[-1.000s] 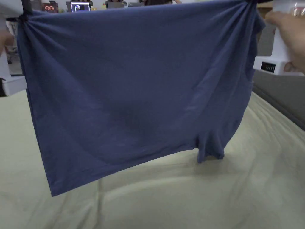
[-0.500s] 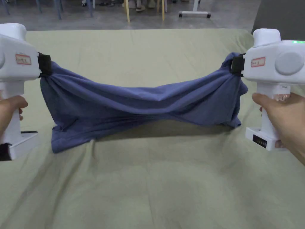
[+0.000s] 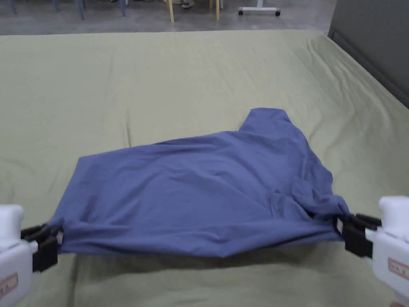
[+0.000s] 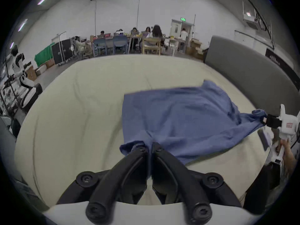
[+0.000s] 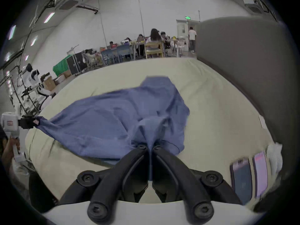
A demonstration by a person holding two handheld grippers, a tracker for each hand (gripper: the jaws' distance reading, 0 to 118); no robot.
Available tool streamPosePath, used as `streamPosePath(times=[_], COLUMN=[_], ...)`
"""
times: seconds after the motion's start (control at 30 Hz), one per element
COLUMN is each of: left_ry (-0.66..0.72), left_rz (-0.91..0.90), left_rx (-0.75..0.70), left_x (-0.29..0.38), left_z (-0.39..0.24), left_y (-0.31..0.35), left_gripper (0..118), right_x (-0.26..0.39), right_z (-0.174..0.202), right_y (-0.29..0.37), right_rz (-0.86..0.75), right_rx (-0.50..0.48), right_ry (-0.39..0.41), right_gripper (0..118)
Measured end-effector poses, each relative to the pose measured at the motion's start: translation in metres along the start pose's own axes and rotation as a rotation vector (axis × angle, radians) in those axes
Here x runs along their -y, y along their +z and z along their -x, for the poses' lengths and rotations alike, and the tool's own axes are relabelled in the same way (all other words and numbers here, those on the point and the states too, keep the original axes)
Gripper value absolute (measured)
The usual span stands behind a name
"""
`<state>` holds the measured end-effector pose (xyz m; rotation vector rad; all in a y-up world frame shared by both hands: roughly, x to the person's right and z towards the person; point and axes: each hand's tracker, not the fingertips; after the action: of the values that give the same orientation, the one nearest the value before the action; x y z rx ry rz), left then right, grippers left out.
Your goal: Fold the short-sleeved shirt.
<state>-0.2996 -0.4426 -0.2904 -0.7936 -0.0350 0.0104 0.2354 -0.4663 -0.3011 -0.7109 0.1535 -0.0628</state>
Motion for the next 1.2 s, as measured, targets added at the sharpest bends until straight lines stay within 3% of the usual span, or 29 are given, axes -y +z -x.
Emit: streamPosePath(times=[0.17, 0.3, 0.33, 0.37, 0.4, 0.43, 0.5, 0.6, 0.67, 0.77, 0.8, 0.83, 0.87, 0.9, 0.93, 1.03, 1.07, 1.1, 1.13, 1.17, 1.2], left_ry=[-0.019, 0.020, 0.025, 0.055, 0.083, 0.106, 0.085, -0.025, -0.060, -0.092, -0.099, -0.095, -0.074, -0.036, -0.041, -0.061, -0.057, -0.016, 0.055, 0.121, 0.169], left_rz=[0.175, 0.205, 0.209, 0.241, 0.291, 0.306, 0.295, 0.256, 0.183, 0.078, 0.041, 0.010, 0.019, 0.001, 0.085, 0.102, 0.132, 0.150, 0.164, 0.188, 0.214], left_rx=[-0.025, -0.028, -0.029, 0.003, 0.017, 0.003, 0.008, -0.063, -0.080, -0.064, -0.048, -0.047, -0.064, -0.082, -0.012, -0.029, -0.016, -0.013, -0.005, 0.013, 0.046], left_x=[0.043, 0.035, 0.033, 0.036, 0.032, 0.032, 0.033, 0.025, 0.022, 0.015, 0.017, 0.019, 0.023, 0.024, 0.023, 0.025, 0.025, 0.024, 0.023, 0.024, 0.023], left_z=[-0.002, -0.003, -0.002, 0.010, 0.012, 0.013, 0.015, -0.001, -0.010, -0.035, -0.042, -0.049, -0.055, -0.054, -0.054, -0.063, -0.061, -0.055, -0.047, -0.037, -0.027], left_y=[-0.022, -0.041, -0.044, -0.052, -0.058, -0.061, -0.056, -0.024, 0.009, 0.049, 0.057, 0.058, 0.052, 0.047, 0.038, 0.027, 0.021, 0.015, 0.006, 0.001, -0.008], left_gripper=[2, 2, 3, 16, 55, 91, 90, 91, 90, 89, 79, 22, 0, 0, 0, 0, 4, 30, 83, 92, 92], right_x=[0.048, 0.047, 0.041, 0.039, 0.036, 0.035, 0.041, 0.026, 0.016, 0.003, 0.002, 0.002, 0.007, 0.013, 0.014, 0.016, 0.017, 0.017, 0.013, 0.014, 0.014], right_z=[-0.010, -0.002, -0.001, 0.000, 0.001, 0.001, -0.014, -0.013, -0.006, 0.018, 0.023, 0.027, 0.030, 0.032, 0.031, 0.030, 0.030, 0.030, 0.031, 0.031, 0.030], right_y=[-0.004, -0.028, -0.033, -0.037, -0.041, -0.046, -0.050, -0.017, 0.007, 0.039, 0.044, 0.044, 0.041, 0.042, 0.038, 0.031, 0.030, 0.030, 0.032, 0.030, 0.028], right_rz=[0.149, 0.201, 0.222, 0.244, 0.280, 0.331, 0.306, 0.284, 0.219, 0.117, 0.104, 0.109, 0.104, 0.058, 0.087, 0.118, 0.119, 0.122, 0.122, 0.122, 0.128], right_rx=[0.041, 0.091, 0.096, 0.096, 0.131, 0.143, 0.080, 0.069, 0.069, 0.127, 0.122, 0.122, 0.145, 0.165, 0.115, 0.099, 0.095, 0.091, 0.087, 0.085, 0.080], right_ry=[-0.062, -0.002, 0.003, 0.002, 0.010, 0.019, -0.037, -0.134, -0.116, -0.005, 0.029, 0.038, 0.031, 0.011, 0.021, 0.013, 0.008, 0.007, 0.008, 0.008, 0.009], right_gripper=[3, 3, 8, 33, 75, 100, 100, 100, 100, 97, 84, 36, 3, 3, 3, 3, 3, 3, 3, 3, 3])
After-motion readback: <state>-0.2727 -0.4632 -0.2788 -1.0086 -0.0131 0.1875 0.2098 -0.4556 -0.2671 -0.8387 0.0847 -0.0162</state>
